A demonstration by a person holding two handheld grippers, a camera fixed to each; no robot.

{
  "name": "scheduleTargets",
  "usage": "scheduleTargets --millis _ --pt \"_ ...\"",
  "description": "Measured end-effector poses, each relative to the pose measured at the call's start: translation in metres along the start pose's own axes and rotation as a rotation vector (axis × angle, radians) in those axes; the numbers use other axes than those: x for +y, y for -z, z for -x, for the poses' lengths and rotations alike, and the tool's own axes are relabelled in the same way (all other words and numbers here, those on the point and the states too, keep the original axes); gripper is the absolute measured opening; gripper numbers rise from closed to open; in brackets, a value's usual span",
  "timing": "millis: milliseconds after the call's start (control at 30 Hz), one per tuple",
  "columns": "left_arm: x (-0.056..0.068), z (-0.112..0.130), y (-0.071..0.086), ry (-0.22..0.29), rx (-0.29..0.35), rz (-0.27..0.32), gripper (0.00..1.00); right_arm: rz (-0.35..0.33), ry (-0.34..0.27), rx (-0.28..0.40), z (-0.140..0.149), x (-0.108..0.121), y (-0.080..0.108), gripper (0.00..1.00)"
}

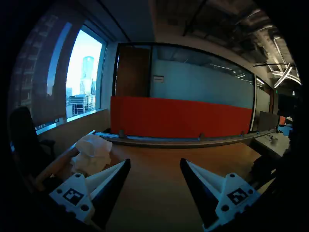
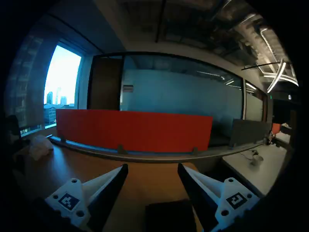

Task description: Fold towel

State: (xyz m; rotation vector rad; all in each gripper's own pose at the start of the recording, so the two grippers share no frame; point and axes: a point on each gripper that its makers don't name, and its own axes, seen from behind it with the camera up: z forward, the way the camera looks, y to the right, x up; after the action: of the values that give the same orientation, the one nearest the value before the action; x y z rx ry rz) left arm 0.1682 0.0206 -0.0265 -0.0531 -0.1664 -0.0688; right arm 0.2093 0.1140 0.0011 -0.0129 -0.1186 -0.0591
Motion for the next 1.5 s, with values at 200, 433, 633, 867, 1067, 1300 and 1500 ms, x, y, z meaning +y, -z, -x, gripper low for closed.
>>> scheduleTargets --millis 200,433,633,867,1067,1300,1500 --pt "0.000 -0.016 -0.013 -0.008 0.033 0.014 0.95 -0.011 -0.017 0.008 -0.013 -0.030 -0.003 0.99" --pt "-0.002 -0.034 -0.022 0.005 0.068 0.030 0.95 -0.021 -0.029 0.029 -0.026 -0.066 -0.005 0.99" --pt "-0.007 -0.039 -0.025 0.004 0.074 0.035 0.95 -0.036 -0.033 0.042 -0.032 -0.093 -0.004 0.99" --pt "-0.014 -0.041 -0.026 0.007 0.081 0.034 0.95 -0.035 -0.028 0.040 -0.038 -0.105 -0.005 0.99" --pt "-0.014 -0.044 -0.027 0.003 0.089 0.040 0.95 -0.043 -0.029 0.043 -0.042 -0.116 -0.004 0.99" --pt "-0.018 -0.043 -0.027 -0.010 0.109 0.023 0.95 -0.058 -0.045 0.038 -0.047 -0.131 0.001 0.99" --pt "-0.022 -0.026 -0.025 -0.060 0.112 0.006 0.95 -0.065 -0.044 0.036 -0.049 -0.140 0.010 0.99"
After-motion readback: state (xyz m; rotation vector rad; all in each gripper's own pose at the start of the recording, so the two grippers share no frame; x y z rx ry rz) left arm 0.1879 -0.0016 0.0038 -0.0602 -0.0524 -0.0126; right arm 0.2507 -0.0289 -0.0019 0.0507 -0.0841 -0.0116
